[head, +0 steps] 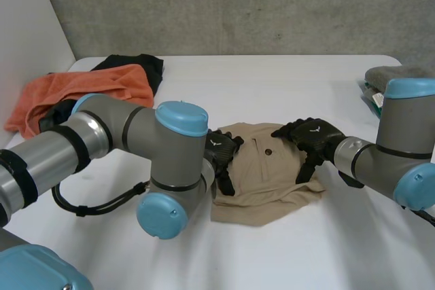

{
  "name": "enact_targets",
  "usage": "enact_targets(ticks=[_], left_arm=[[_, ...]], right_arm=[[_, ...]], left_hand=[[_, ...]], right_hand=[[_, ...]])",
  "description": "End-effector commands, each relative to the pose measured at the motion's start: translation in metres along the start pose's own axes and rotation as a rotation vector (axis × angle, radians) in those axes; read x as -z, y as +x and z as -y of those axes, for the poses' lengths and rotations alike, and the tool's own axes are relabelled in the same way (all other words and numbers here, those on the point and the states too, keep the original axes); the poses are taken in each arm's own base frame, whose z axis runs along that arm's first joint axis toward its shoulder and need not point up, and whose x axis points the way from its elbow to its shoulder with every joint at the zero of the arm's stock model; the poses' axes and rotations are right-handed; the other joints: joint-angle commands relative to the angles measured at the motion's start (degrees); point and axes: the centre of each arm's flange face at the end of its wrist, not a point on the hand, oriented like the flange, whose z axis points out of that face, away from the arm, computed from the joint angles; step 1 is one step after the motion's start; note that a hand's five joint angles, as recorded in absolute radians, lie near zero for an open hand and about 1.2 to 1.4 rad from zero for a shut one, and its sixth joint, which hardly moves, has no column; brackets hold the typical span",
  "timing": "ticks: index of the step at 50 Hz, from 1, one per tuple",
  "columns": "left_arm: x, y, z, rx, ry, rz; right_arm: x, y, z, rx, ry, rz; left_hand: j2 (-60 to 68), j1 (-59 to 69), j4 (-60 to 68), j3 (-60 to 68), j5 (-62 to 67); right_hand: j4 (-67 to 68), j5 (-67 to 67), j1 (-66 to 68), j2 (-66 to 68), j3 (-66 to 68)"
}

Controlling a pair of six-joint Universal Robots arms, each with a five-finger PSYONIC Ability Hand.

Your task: Fold the laundry.

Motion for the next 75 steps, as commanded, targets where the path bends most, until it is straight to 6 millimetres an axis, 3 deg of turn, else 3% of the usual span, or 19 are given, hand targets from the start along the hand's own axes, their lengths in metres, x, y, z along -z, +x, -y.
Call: enact_targets(ticks=[1,8,14,19,20,26,30,42,48,49,52,53,63,67,68,70,71,73,75], left_arm=[[0.002,-0.001,0.011,-0.023,0.035,-0.001],[0.033,-0.021,0.071,0.001,0.200,0.043],[0.060,-0.026,0.114,0.003,0.364,-0.032],[0.077,-0.028,0.136,-0.008,0.455,-0.184],[0.080,-0.028,0.138,-0.007,0.465,-0.214],[0.096,-0.026,0.148,0.027,0.488,-0.386],[0.097,-0.025,0.149,0.045,0.488,-0.417],[0.095,-0.021,0.145,0.049,0.476,-0.426],[0.093,-0.020,0.142,0.050,0.469,-0.428],[0.093,-0.020,0.142,0.050,0.469,-0.428],[0.093,-0.021,0.142,0.051,0.469,-0.426],[0.094,-0.021,0.143,0.050,0.472,-0.424],[0.097,-0.025,0.148,0.048,0.487,-0.415],[0.104,-0.031,0.155,0.045,0.511,-0.401],[0.106,-0.033,0.157,0.043,0.521,-0.396],[0.115,-0.039,0.167,0.035,0.559,-0.378],[0.117,-0.041,0.169,0.035,0.569,-0.373],[0.121,-0.046,0.175,0.031,0.597,-0.358],[0.124,-0.049,0.178,0.034,0.611,-0.352]], right_arm=[[0.007,0.005,0.011,0.016,0.042,-0.027],[0.031,0.011,0.037,0.056,0.126,-0.099],[0.075,0.007,0.051,0.080,0.196,-0.224],[0.095,-0.018,0.028,0.103,0.224,-0.229],[0.098,-0.026,0.015,0.095,0.215,-0.222],[0.103,-0.062,-0.017,0.103,0.204,-0.156],[0.097,-0.074,-0.021,0.129,0.260,-0.146],[0.051,-0.088,-0.036,0.174,0.326,-0.120],[0.032,-0.085,-0.038,0.184,0.340,-0.142],[0.030,-0.084,-0.037,0.185,0.344,-0.147],[0.023,-0.080,-0.029,0.191,0.376,-0.152],[0.021,-0.078,-0.023,0.197,0.401,-0.161],[0.011,-0.049,0.027,0.216,0.549,-0.245],[0.010,-0.010,0.055,0.215,0.623,-0.337],[0.013,0.016,0.066,0.208,0.652,-0.392],[0.018,0.040,0.081,0.206,0.694,-0.443],[0.027,0.062,0.098,0.207,0.742,-0.486],[0.034,0.083,0.111,0.202,0.777,-0.515],[0.042,0.117,0.123,0.189,0.814,-0.549]], left_hand=[[-1.30,0.03,-1.15,-1.76,-2.54],[-1.47,-0.14,-1.32,-1.93,-2.71],[-0.97,0.36,-0.82,-1.44,-2.21],[0.55,1.88,0.70,0.08,-0.69],[0.55,1.88,0.70,0.08,-0.69],[0.55,1.88,0.70,0.08,-0.69],[0.38,1.71,0.53,-0.08,-0.86],[0.05,1.38,0.19,-0.42,-1.20],[-0.12,1.21,0.02,-0.59,-1.36],[-0.12,1.21,0.02,-0.59,-1.36],[-0.12,1.21,0.02,-0.59,-1.36],[-0.12,1.21,0.02,-0.59,-1.36],[-0.29,1.04,-0.14,-0.76,-1.53],[-0.46,0.87,-0.31,-0.93,-1.70],[-0.46,0.87,-0.31,-0.93,-1.70],[-0.46,0.87,-0.31,-0.93,-1.70],[-0.46,0.87,-0.31,-0.93,-1.70],[-0.46,0.87,-0.31,-0.93,-1.70],[-0.46,0.87,-0.31,-0.93,-1.70]], right_hand=[[-2.09,-2.78,-1.30,-0.55,-2.03],[-2.09,-2.78,-1.30,-0.55,-2.03],[-2.09,-2.78,-1.30,-0.55,-2.03],[-2.09,-2.78,-1.30,-0.55,-2.03],[-2.09,-2.78,-1.30,-0.55,-2.03],[-2.09,-2.78,-1.30,-0.55,-2.03],[-2.09,-2.78,-1.30,-0.55,-2.03],[-2.09,-2.78,-1.30,-0.55,-2.03],[-1.19,-1.89,-0.40,0.35,-1.13],[3.34,2.64,4.12,4.87,3.39],[61.88,61.18,62.67,63.42,61.93],[67.85,67.16,68.64,69.39,67.91],[67.91,67.22,68.70,69.45,67.97],[67.91,67.22,68.70,69.45,67.97],[67.91,67.22,68.70,69.45,67.97],[67.91,67.22,68.70,69.45,67.97],[67.91,67.22,68.70,69.45,67.97],[67.91,67.22,68.70,69.45,67.97],[67.91,67.22,68.70,69.45,67.97]])
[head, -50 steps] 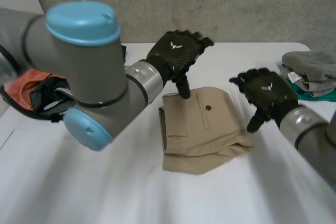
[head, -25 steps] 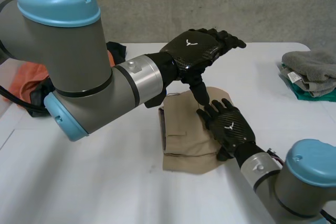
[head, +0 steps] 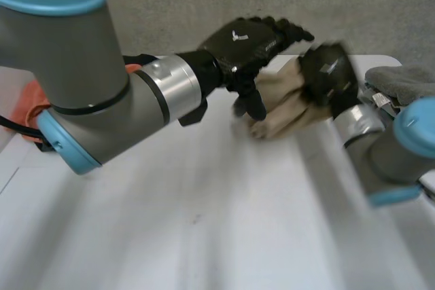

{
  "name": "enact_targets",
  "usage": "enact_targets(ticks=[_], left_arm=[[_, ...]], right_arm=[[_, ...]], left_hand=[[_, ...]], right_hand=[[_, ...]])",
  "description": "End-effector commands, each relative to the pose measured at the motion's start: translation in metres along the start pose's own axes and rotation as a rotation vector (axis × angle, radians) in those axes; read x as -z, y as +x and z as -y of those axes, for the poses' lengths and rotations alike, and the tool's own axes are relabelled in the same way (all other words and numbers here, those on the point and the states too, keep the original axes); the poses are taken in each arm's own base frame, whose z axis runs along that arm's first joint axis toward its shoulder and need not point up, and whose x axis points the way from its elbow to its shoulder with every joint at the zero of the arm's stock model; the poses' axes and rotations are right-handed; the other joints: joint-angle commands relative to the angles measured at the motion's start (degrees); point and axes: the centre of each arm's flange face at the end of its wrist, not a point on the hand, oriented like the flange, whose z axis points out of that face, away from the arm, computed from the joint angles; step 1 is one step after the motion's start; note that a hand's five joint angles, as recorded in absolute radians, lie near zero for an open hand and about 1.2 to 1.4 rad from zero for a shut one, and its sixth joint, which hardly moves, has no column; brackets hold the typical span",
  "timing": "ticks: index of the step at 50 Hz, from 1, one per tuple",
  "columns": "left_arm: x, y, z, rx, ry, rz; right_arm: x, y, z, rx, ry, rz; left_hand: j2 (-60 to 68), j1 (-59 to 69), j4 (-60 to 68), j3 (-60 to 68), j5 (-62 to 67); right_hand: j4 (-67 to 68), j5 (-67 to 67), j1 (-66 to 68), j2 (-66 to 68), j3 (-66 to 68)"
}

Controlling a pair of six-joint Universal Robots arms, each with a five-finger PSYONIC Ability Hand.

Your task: Fold the laundry.

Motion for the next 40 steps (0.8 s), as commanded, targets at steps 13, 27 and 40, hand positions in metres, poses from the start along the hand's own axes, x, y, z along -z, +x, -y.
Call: enact_targets(ticks=[13,27,40], left_arm=[[0.009,-0.006,0.025,-0.007,0.076,0.026],[0.008,-0.004,0.001,0.025,0.008,0.020],[0.010,-0.001,0.004,0.026,0.014,0.014]], right_arm=[[-0.053,0.273,-0.088,-0.081,0.137,-0.359],[-0.006,0.258,-0.233,-0.178,-0.044,-0.195],[-0.001,0.265,-0.177,-0.201,-0.079,-0.220]], left_hand=[[-0.19,1.81,-0.31,-0.93,-1.70],[-0.19,1.81,-0.31,-0.93,-1.70],[-0.02,1.98,-0.14,-0.76,-1.53]], right_hand=[[11.74,15.84,18.37,13.17,13.71],[11.74,15.84,18.37,13.17,13.71],[-58.26,-54.16,-51.63,-56.83,-56.29]])
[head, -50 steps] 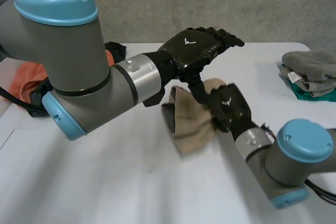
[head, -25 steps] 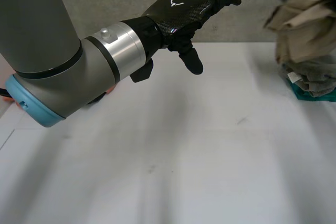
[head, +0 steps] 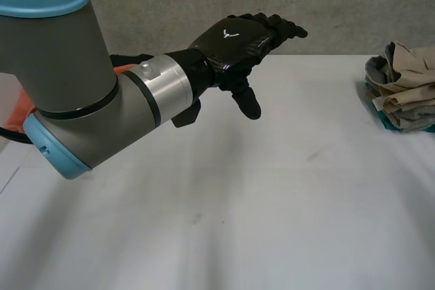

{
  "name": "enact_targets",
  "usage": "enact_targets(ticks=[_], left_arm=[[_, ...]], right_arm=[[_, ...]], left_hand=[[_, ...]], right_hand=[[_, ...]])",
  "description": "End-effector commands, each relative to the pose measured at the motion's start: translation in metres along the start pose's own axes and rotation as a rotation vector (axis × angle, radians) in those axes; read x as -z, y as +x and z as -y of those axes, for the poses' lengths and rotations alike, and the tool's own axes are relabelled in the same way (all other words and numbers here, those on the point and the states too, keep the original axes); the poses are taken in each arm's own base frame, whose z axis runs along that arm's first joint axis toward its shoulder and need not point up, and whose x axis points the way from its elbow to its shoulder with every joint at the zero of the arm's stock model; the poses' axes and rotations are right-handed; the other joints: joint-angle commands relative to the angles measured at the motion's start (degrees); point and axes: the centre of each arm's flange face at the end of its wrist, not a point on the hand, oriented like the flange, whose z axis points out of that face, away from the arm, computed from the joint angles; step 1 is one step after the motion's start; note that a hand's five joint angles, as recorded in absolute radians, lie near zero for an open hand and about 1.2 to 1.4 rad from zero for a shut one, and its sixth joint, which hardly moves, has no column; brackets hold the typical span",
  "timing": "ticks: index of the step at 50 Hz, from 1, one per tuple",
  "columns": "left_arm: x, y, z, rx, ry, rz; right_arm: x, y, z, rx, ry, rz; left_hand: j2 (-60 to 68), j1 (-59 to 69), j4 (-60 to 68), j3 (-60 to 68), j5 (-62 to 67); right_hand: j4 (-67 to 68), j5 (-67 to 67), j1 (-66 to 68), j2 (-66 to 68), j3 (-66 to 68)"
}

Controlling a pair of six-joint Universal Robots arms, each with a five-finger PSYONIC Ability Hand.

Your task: Fold the laundry.

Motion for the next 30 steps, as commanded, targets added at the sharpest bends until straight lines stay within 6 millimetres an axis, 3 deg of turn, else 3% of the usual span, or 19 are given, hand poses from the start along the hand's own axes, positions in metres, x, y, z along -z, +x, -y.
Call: enact_targets(ticks=[1,5,12,17,21,23,25,27,28,30], left_arm=[[0.001,0.002,0.004,-0.002,0.008,-0.004],[0.001,0.006,0.005,-0.003,0.011,-0.013],[0.002,0.018,0.008,-0.003,0.018,-0.037],[0.005,0.026,0.016,-0.009,0.036,-0.055],[0.009,0.031,0.027,-0.021,0.063,-0.064],[0.010,0.032,0.034,-0.028,0.081,-0.064],[0.012,0.032,0.043,-0.043,0.113,-0.060],[0.014,0.032,0.051,-0.049,0.140,-0.056],[0.015,0.030,0.054,-0.050,0.155,-0.049],[0.019,0.025,0.070,-0.048,0.211,-0.012]], right_arm=[[0.002,0.000,0.038,-0.031,-0.045,-0.022],[0.006,0.002,0.056,-0.042,-0.098,-0.029],[0.040,0.035,0.099,0.034,-0.297,-0.167],[0.074,0.072,0.131,0.246,-0.466,-0.332],[0.084,0.094,0.156,0.415,-0.495,-0.458],[0.081,0.095,0.170,0.463,-0.464,-0.490],[0.070,0.086,0.199,0.510,-0.359,-0.511],[0.060,0.070,0.219,0.523,-0.269,-0.495],[0.051,0.052,0.238,0.524,-0.169,-0.476],[0.047,0.037,0.250,0.517,-0.095,-0.460]], left_hand=[[-0.02,1.97,-0.14,-0.76,-1.53],[-0.19,1.80,-0.31,-0.92,-1.70],[-0.36,1.64,-0.48,-1.09,-1.86],[-0.36,1.63,-0.48,-1.09,-1.86],[-0.36,1.63,-0.48,-1.09,-1.86],[-0.52,1.47,-0.65,-1.26,-2.03],[-0.36,1.63,-0.48,-1.09,-1.87],[-0.19,1.80,-0.31,-0.93,-1.70],[-0.19,1.80,-0.31,-0.93,-1.70],[-0.02,1.97,-0.14,-0.76,-1.53]], right_hand=[[-48.15,-48.31,-45.46,-46.37,-47.71],[-48.15,-48.31,-45.46,-46.37,-47.71],[-48.15,-48.31,-45.46,-46.37,-47.71],[-48.15,-48.31,-45.46,-46.37,-47.71],[-48.15,-48.31,-45.46,-46.37,-47.71],[-48.15,-48.31,-45.46,-46.37,-47.71],[-48.15,-48.31,-45.46,-46.37,-47.71],[-48.15,-48.31,-45.46,-46.37,-47.71],[-48.15,-48.31,-45.46,-46.37,-47.71],[-48.15,-48.31,-45.46,-46.37,-47.71]])
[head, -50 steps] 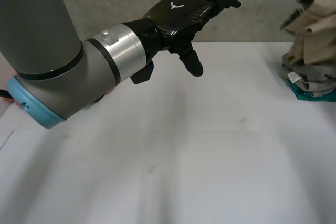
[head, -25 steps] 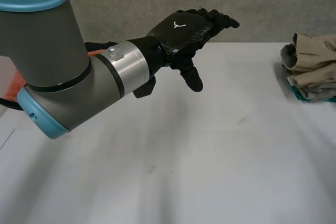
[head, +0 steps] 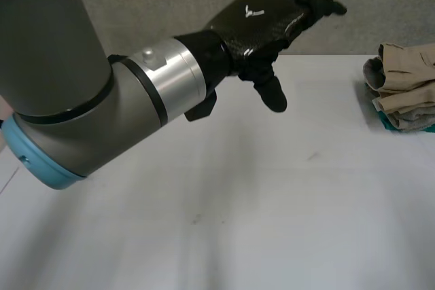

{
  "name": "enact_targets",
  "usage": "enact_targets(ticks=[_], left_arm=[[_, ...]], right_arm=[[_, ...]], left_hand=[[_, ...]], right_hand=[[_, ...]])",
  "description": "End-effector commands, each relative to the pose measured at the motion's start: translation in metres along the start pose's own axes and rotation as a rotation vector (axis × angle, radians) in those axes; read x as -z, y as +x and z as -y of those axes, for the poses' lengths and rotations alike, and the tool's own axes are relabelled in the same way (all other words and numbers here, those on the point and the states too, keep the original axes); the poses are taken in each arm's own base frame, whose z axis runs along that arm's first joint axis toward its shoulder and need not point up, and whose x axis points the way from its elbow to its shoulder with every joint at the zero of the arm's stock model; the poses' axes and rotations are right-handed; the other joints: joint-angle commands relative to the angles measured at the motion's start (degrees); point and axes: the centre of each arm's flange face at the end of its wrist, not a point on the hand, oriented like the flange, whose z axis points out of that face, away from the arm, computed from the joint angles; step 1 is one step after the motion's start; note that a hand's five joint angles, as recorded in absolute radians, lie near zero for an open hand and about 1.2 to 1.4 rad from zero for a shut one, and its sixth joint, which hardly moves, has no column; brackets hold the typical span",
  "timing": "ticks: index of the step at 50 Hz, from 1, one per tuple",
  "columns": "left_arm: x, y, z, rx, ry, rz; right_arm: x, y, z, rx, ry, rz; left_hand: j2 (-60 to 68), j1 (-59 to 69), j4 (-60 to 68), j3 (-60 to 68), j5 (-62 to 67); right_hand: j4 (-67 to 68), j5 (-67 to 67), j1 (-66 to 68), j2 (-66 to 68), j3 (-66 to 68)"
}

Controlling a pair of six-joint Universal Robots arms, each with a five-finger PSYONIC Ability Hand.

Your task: Fold the laundry.

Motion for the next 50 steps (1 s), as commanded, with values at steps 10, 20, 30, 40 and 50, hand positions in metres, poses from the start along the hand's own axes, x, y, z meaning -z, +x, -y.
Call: enact_targets(ticks=[10,20,30,40,50], left_arm=[[0.053,-0.147,0.042,-0.128,0.123,0.666],[0.102,-0.283,-0.105,-0.384,-0.389,0.890],[0.120,-0.356,-0.209,-0.397,-0.404,0.785],[0.125,-0.391,-0.253,-0.435,-0.368,0.810],[0.126,-0.396,-0.269,-0.431,-0.330,0.823]], right_arm=[[0.127,-0.143,0.144,-0.160,0.649,0.380],[0.200,-0.214,0.110,-0.159,0.449,0.703],[0.221,-0.249,0.069,-0.074,0.294,0.809],[0.228,-0.250,0.047,-0.070,0.221,0.825],[0.230,-0.253,0.042,-0.069,0.202,0.833]], left_hand=[[-0.02,1.97,-0.14,-0.76,-1.53],[-0.19,1.80,-0.31,-0.93,-1.70],[0.15,2.14,0.02,-0.59,-1.36],[21.97,23.97,21.85,21.24,20.47],[65.92,67.91,65.80,65.18,64.41]], right_hand=[[-2.09,-2.79,-2.83,-1.94,-2.03],[-2.09,-2.79,-2.83,-1.94,-2.03],[-2.09,-2.79,-2.83,-1.94,-2.03],[-2.09,-2.79,-2.83,-1.94,-2.03],[-2.09,-2.79,-2.83,-1.94,-2.03]])
